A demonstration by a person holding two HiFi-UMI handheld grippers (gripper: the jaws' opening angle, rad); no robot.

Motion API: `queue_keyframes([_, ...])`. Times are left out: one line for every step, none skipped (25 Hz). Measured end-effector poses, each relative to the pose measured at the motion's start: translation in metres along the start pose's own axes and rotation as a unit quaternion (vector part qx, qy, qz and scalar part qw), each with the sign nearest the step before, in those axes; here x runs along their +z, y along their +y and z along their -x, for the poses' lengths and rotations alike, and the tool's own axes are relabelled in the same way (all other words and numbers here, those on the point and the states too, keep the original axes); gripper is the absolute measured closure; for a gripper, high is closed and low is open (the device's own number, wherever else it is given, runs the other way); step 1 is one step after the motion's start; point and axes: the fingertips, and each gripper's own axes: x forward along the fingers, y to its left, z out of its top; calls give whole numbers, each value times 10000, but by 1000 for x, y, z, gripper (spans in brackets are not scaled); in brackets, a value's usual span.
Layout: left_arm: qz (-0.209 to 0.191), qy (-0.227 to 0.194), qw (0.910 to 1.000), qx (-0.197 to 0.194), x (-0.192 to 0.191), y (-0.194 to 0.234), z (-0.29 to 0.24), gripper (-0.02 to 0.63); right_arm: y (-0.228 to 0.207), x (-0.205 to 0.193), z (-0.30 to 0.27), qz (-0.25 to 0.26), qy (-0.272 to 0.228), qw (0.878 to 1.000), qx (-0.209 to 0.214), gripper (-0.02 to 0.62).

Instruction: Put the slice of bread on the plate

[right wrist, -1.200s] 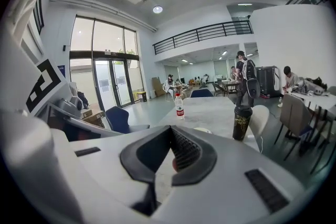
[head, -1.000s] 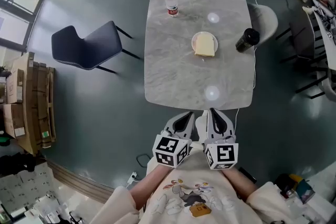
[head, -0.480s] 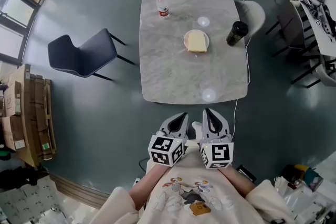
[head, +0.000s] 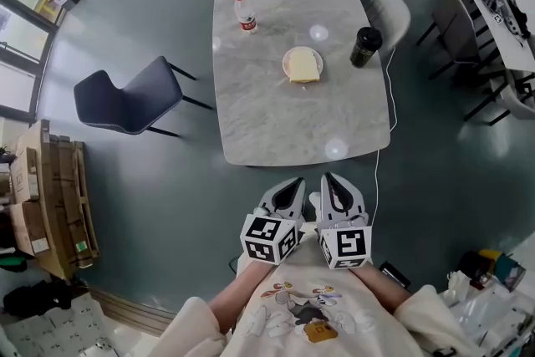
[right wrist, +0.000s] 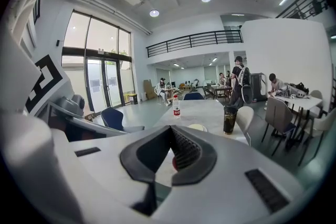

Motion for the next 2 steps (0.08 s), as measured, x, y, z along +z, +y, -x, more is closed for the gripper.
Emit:
queue_keyframes([-16, 11, 10000, -6, -2, -1, 1, 595, -1, -1, 2, -13, 0, 10000, -16, 591])
queue_keyframes([-32, 21, 10000, -10, -3, -2, 2, 595, -1, -2, 3, -24, -1, 10000, -29, 591])
